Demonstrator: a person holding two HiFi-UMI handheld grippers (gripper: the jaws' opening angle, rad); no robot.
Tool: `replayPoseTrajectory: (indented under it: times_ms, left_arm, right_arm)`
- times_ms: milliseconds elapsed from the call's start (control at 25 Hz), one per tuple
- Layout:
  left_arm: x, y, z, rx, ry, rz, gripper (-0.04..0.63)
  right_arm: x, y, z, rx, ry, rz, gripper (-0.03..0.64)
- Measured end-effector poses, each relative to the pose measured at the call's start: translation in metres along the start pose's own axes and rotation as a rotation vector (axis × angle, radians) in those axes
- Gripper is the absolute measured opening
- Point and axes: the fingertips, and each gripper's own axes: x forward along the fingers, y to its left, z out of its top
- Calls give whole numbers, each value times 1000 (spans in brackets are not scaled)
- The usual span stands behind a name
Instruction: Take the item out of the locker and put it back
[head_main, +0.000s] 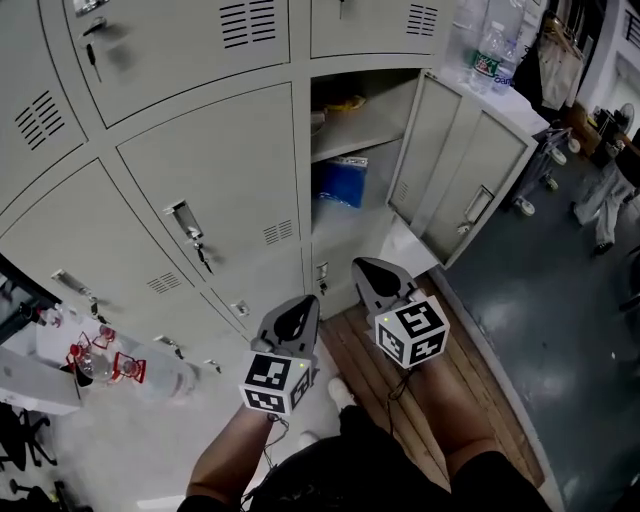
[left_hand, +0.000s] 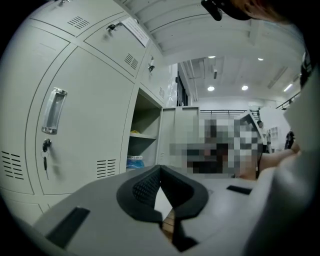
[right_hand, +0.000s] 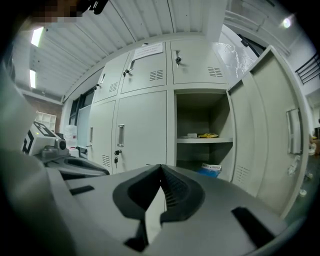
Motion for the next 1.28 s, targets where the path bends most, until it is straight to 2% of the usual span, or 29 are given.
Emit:
replayPoseTrajectory:
  times_ms: [120, 240, 560, 1280]
  left_arm:
    - [22, 5, -1, -7, 7, 10, 3]
    - [44, 12, -3, -10, 12, 17, 4]
    - [95, 27, -10, -25, 20, 31, 3]
    - [159, 46, -25, -45, 49, 74, 5]
  right_arm:
    - [20, -20, -4, -8, 17, 18, 2]
    - [41, -40, -6, -19, 25, 31, 32]
    - [93, -89, -23, -81, 77, 29, 65]
    - [200, -159, -94, -297, 307, 44, 147]
